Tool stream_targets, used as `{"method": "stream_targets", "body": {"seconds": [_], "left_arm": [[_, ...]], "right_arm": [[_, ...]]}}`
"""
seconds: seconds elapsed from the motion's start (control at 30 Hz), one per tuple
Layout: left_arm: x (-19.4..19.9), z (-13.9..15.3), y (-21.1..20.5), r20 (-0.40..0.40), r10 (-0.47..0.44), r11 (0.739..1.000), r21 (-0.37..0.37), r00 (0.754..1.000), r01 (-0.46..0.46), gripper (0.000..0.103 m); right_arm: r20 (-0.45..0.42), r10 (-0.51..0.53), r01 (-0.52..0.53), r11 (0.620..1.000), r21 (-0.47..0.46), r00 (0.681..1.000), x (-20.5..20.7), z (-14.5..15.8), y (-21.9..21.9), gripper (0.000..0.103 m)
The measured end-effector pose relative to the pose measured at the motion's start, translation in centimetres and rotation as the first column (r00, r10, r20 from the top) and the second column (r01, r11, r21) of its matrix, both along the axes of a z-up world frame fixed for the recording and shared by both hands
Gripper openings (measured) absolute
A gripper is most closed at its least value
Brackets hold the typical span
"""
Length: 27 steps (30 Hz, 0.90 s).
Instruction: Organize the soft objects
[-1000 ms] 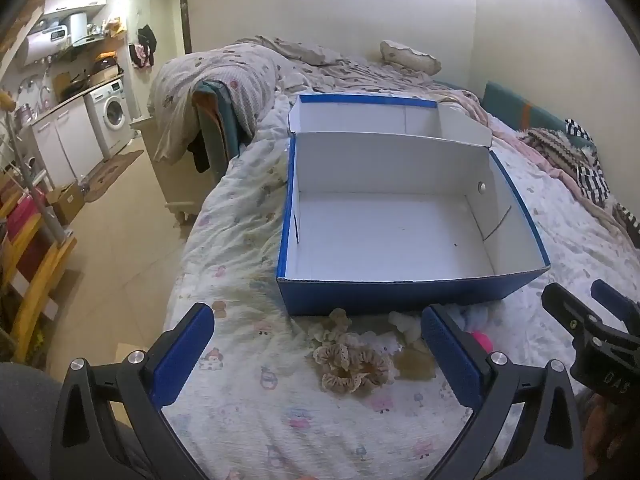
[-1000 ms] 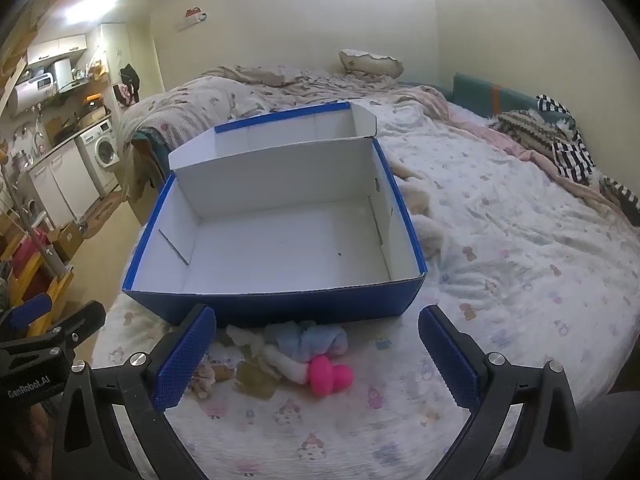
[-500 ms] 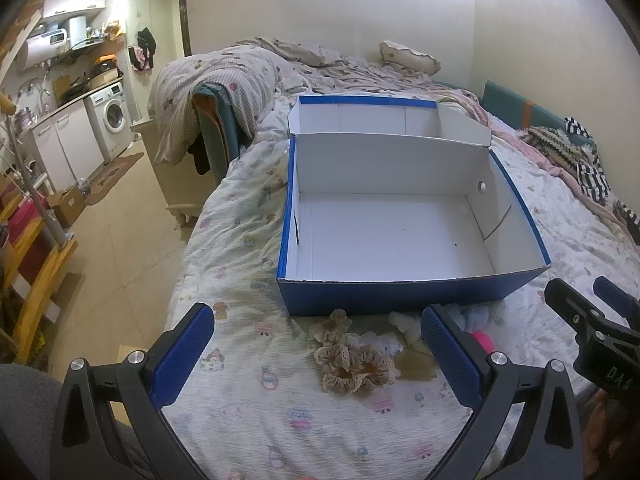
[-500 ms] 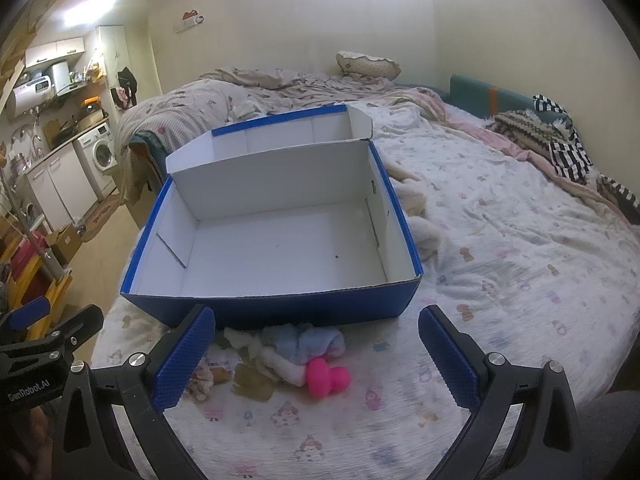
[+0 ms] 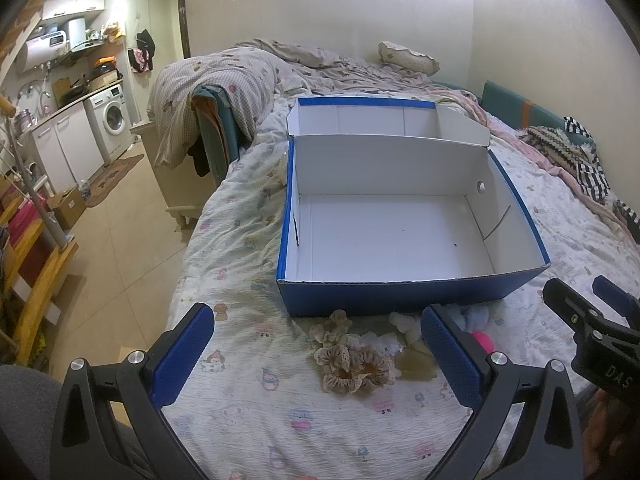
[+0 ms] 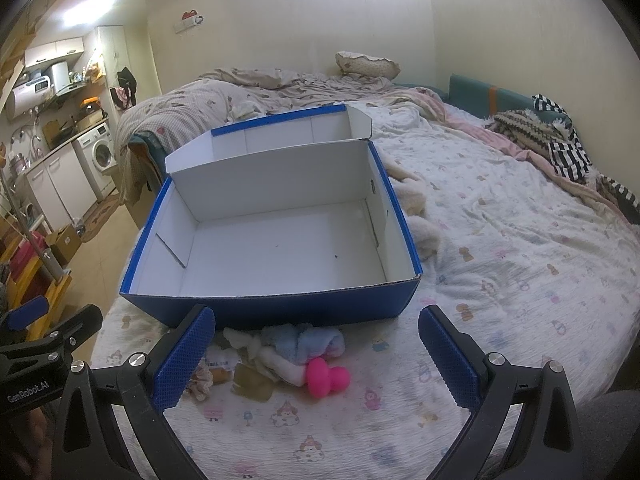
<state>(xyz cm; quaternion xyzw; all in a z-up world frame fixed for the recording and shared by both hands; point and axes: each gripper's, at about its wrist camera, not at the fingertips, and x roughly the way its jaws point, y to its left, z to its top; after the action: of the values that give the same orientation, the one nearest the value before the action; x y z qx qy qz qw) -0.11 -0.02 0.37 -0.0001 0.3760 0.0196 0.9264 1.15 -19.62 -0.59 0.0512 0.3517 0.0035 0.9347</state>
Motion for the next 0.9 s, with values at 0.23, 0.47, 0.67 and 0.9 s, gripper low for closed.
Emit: {"method": "stream_targets", "body": {"seconds": [0.23, 0.47, 0.67, 0.9], "left_arm": [[-0.02, 0.09, 0.01, -0.001, -0.001, 1.000, -0.001, 1.000, 0.001, 0.103], [-0.05, 0.15, 0.01, 0.002, -0.002, 1.000, 0.002, 1.000, 0.002, 0.103], [-0.12, 0.15, 0.01, 0.005, -0.002, 1.000, 0.004, 1.000, 0.002, 0.103], [-0.23, 0.13, 0.12, -0.002, -0.006, 1.000, 0.009, 1.000, 0.006, 0.103]], "right_arm": [[-0.004, -0.002, 0.002, 1.000, 0.005, 1.000, -0.01, 0.00, -0.08, 0.103], [-0.003, 0.000, 0.000, 1.000, 0.003, 1.000, -0.04, 0.01, -0.05, 0.103], [-0.004, -0.001, 0.001, 1.000, 0.003, 1.000, -0.02, 0.01, -0.06, 0.103], [-0.008, 0.002, -0.002, 1.000, 0.005, 1.000, -0.05, 0.02, -0.09, 0.103]]}}
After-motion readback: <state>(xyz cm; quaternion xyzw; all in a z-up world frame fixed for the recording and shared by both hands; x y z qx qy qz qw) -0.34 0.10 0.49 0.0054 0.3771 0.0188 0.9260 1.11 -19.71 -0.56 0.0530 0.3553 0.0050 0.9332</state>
